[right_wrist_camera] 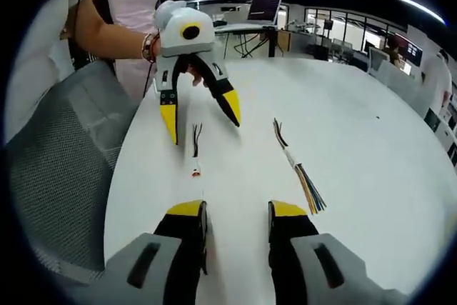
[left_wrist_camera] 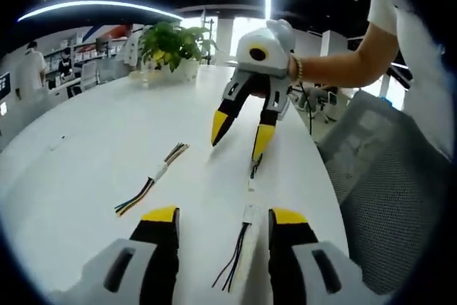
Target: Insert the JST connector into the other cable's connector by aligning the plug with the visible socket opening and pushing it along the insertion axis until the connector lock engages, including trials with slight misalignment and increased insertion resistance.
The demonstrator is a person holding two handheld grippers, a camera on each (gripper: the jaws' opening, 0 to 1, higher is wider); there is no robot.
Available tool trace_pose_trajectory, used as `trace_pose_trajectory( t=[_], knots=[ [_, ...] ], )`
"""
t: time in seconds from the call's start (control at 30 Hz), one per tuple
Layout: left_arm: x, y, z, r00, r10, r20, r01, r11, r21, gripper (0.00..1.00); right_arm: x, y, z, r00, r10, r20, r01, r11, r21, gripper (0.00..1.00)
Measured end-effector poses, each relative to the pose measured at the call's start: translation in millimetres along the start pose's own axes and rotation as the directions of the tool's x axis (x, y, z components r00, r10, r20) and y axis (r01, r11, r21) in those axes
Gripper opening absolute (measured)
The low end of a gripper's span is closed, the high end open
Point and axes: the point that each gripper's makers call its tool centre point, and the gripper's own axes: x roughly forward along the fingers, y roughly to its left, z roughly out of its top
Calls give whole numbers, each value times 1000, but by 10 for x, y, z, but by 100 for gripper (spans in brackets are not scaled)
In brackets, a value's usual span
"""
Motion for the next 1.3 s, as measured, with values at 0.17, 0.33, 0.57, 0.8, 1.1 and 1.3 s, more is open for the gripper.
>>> trace_pose_trajectory(
  t=[0.17, 0.33, 0.57, 0.8, 1.1, 1.3],
  knots=[
    [42, -46, -26, 1000, -19, -11, 19, 1000, 9, 45, 39, 43, 1, 1000, 22, -1, -22, 1000, 0, 31],
    [82, -85, -55, 999, -36, -27, 37, 999, 25, 44, 92, 96, -36, 999, 40, -17, -40, 999, -8, 30],
    [132, -144, -68, 998, -54, -39, 57, 997, 53, 40, 146, 194, -59, 997, 71, -28, -71, 997, -16, 29],
    [171, -191, -100, 996, -74, -53, 78, 994, 70, 35, 185, 279, -70, 995, 94, -32, -95, 995, -30, 25],
    [165, -200, -105, 996, -77, -52, 82, 993, 89, 23, 213, 331, -102, 993, 108, -48, -111, 993, -46, 19],
    [173, -218, -144, 994, -84, -66, 91, 991, 97, 17, 221, 345, -104, 992, 115, -46, -117, 992, -44, 13]
  ],
)
